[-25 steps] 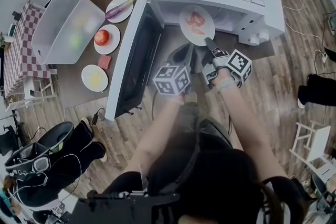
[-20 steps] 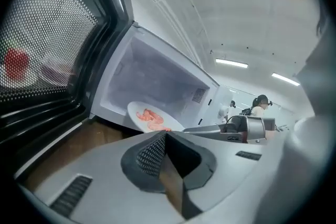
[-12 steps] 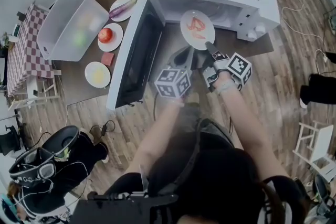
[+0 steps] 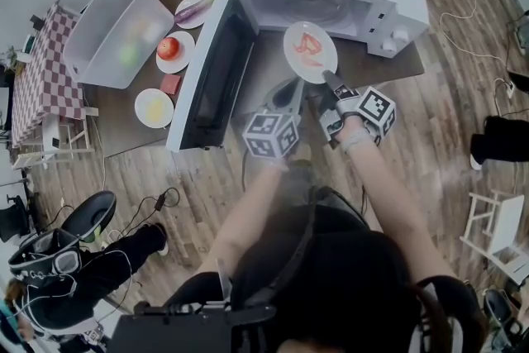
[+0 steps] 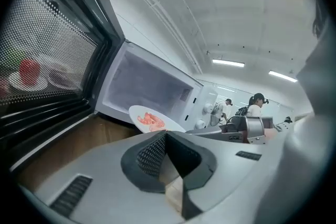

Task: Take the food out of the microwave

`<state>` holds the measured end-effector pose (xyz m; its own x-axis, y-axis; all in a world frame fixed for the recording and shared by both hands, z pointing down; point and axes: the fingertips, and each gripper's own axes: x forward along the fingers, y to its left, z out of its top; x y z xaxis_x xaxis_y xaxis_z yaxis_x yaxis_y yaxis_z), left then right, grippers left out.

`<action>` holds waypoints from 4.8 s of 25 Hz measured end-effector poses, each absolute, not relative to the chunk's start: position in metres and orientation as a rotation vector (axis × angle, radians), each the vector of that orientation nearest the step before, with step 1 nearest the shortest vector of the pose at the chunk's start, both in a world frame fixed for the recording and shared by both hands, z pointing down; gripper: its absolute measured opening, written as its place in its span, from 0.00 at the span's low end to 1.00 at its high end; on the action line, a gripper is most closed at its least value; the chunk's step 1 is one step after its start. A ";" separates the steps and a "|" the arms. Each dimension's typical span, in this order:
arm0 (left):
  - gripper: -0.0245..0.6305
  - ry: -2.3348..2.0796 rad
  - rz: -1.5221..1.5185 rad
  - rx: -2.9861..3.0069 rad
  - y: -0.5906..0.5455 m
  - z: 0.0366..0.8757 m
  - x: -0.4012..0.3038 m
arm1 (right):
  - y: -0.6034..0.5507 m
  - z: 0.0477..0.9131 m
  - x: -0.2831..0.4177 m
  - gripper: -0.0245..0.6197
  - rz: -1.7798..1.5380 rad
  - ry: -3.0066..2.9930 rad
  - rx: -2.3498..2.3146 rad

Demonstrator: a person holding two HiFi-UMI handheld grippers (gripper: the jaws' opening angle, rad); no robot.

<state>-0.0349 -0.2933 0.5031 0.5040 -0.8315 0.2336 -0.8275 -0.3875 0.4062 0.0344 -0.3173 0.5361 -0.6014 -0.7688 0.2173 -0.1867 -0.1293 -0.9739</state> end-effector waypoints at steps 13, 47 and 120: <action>0.04 -1.360 -0.010 2.307 -0.247 0.496 -0.013 | -0.270 0.531 0.048 0.08 -1.792 1.706 -1.028; 0.04 -1.416 -0.066 2.335 -0.109 0.475 0.002 | -0.127 0.514 0.070 0.08 -1.805 1.755 -0.975; 0.04 -1.235 -0.034 2.380 0.084 0.480 -0.025 | 0.076 0.520 0.045 0.08 -1.798 1.644 -1.032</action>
<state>-0.0245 0.0844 0.4800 0.5974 -0.7808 0.1829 -0.7695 -0.4939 0.4049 0.0452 0.0765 0.5197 -0.5934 -0.7789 0.2029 -0.1324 -0.1542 -0.9791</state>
